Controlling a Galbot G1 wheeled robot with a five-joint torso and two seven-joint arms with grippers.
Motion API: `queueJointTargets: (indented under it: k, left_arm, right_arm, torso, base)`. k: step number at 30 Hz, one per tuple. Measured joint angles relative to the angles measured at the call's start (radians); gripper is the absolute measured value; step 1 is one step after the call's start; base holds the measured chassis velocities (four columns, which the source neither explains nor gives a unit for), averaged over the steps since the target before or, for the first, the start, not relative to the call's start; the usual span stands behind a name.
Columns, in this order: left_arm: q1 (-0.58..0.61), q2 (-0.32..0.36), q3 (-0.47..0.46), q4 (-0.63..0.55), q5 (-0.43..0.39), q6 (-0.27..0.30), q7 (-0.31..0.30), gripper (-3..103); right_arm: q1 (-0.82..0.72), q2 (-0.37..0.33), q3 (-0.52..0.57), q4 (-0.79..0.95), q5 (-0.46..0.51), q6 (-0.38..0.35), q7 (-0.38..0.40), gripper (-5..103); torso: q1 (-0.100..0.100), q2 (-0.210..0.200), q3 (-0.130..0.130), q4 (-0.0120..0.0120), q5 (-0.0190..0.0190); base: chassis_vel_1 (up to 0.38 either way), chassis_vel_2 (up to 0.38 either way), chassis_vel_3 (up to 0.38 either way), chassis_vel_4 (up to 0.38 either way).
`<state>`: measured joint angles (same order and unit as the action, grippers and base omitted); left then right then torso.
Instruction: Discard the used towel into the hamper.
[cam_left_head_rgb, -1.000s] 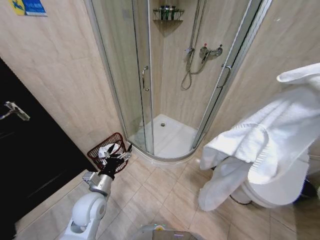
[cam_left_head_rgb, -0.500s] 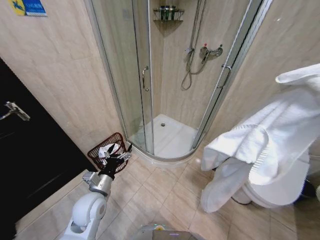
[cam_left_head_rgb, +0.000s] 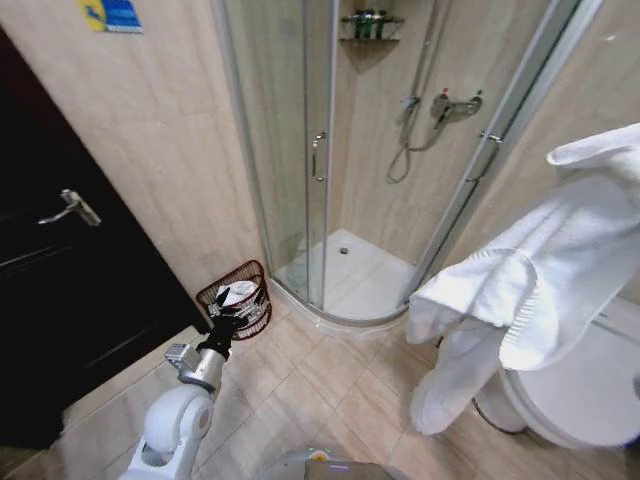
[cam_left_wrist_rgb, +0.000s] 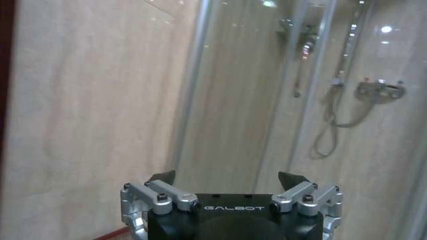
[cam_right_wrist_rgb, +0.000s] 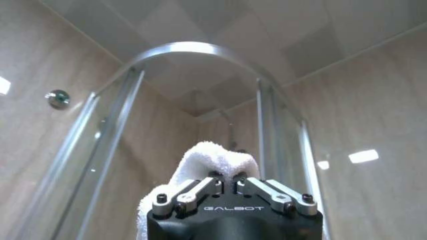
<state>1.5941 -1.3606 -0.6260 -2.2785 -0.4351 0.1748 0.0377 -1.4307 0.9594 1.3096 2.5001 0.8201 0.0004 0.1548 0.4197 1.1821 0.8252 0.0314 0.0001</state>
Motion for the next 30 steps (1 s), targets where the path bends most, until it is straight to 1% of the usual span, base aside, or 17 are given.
queueJointTargets:
  k: [30]
  left_arm:
    - [0.0,0.0,0.0,0.0,0.0,0.0,0.0,100]
  right_arm:
    - [0.01,-0.002,-0.008,0.0,-0.005,0.0,-0.004,7]
  torso:
    - [-0.001,-0.003,-0.002,0.0,-0.0001]
  base:
    - [0.115,0.119,0.122,0.12]
